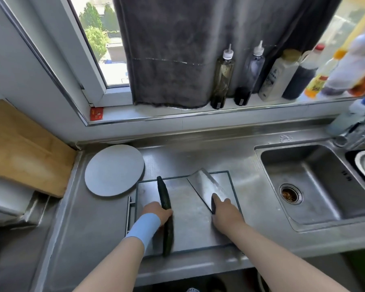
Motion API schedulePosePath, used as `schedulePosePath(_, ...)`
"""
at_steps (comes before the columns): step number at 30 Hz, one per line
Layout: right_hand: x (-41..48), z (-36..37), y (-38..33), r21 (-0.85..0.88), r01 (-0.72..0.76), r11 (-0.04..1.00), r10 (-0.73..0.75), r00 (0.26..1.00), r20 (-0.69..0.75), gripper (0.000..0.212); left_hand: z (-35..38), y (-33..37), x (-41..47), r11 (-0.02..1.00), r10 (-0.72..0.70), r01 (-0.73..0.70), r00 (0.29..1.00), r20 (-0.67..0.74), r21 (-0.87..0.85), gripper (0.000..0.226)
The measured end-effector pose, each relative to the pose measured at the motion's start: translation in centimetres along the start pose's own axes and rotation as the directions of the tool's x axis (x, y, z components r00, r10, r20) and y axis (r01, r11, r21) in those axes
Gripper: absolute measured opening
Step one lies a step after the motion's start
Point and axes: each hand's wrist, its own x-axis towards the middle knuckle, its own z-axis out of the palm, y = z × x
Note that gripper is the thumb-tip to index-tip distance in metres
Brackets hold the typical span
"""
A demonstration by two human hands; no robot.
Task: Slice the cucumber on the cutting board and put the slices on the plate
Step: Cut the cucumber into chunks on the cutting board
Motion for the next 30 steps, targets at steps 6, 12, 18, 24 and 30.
schedulePosePath(6, -0.6, 0.2, -0.1, 0.03, -0.048, 0.998, 0.049, 0.998, -0.036, 0.044, -1.3, 0.9, 0.0, 0.736, 0.599, -0.456, 0.783, -0.168, 0.501, 0.02)
schedulePosePath(12, -0.9, 0.7, -0.4, -0.033, -0.098, 0.995, 0.1, 0.994, 0.051, 0.081, -0.3, -0.6, 1.8, 0.228, 0.751, -0.641, 0.594, 0.287, 0.733, 0.061)
schedulePosePath(18, -1.3, -0.5, -0.3, 0.044, -0.02, 0.999, 0.019, 0.999, 0.028, 0.077, -1.2, 0.0, 2.6, 0.277, 0.706, -0.623, 0.648, 0.285, 0.732, 0.043)
schedulePosePath(24, -1.4, -0.9, -0.8, 0.105, 0.046, 0.993, -0.042, 0.998, -0.039, 0.072, -1.4, -0.1, 1.8, 0.715, 0.514, -0.453, 0.857, 0.038, 0.533, 0.043)
schedulePosePath(30, -1.1, -1.6, -1.2, 0.266, 0.133, 0.955, -0.094, 0.984, -0.152, 0.06, -0.3, -1.8, 1.6, 0.898, 0.309, -0.263, 0.947, -0.082, 0.353, 0.042)
